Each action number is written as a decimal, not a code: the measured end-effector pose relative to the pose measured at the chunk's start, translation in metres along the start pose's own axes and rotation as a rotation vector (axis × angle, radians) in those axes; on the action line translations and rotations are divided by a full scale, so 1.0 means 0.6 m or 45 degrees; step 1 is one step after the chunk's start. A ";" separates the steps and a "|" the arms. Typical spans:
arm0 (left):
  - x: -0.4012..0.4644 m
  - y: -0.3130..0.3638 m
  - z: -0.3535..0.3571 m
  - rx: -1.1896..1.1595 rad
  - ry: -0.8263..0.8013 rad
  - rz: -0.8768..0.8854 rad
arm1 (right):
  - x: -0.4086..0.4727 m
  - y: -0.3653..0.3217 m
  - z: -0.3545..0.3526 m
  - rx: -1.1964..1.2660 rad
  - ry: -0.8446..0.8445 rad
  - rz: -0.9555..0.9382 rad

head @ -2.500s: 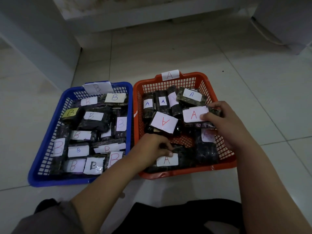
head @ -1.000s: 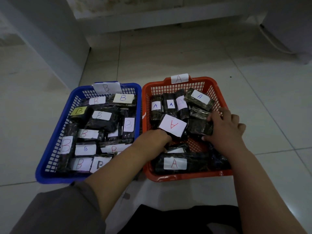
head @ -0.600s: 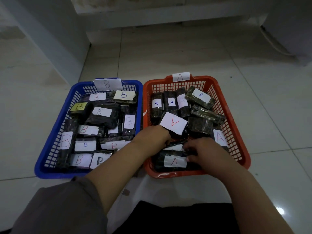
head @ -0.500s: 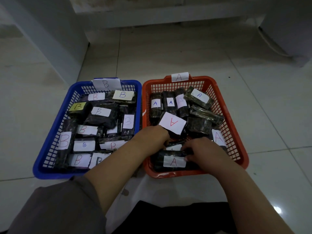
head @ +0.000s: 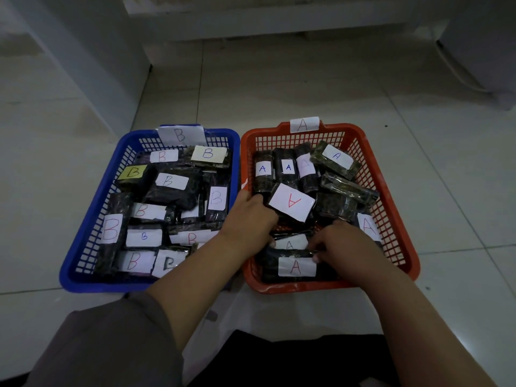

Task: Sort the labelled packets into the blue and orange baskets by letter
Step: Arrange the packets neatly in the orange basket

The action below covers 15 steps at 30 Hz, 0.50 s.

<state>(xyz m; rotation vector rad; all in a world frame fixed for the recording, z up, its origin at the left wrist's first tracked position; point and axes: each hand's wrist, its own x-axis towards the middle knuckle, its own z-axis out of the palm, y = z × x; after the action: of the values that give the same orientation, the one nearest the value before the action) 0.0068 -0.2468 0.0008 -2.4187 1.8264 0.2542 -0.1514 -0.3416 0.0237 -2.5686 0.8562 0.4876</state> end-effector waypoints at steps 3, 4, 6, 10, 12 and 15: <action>-0.001 0.000 -0.002 -0.026 0.021 0.022 | -0.001 -0.004 0.008 -0.057 0.030 0.021; -0.002 -0.001 -0.003 -0.034 0.017 0.047 | -0.003 -0.004 0.010 -0.084 0.037 0.020; -0.004 0.000 -0.006 -0.040 -0.009 0.107 | -0.005 0.000 0.010 -0.097 0.058 0.014; -0.006 0.009 -0.007 0.027 -0.033 0.159 | -0.003 0.000 0.005 -0.029 0.042 0.011; -0.004 0.012 -0.007 0.059 -0.018 0.153 | -0.001 -0.002 0.006 -0.067 0.041 -0.003; -0.003 0.006 -0.003 0.049 0.045 0.085 | 0.003 0.000 0.009 -0.098 0.043 -0.010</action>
<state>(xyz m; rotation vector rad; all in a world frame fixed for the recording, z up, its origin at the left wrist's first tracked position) 0.0032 -0.2467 0.0032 -2.3540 1.9113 0.1809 -0.1514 -0.3400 0.0180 -2.6562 0.8546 0.4849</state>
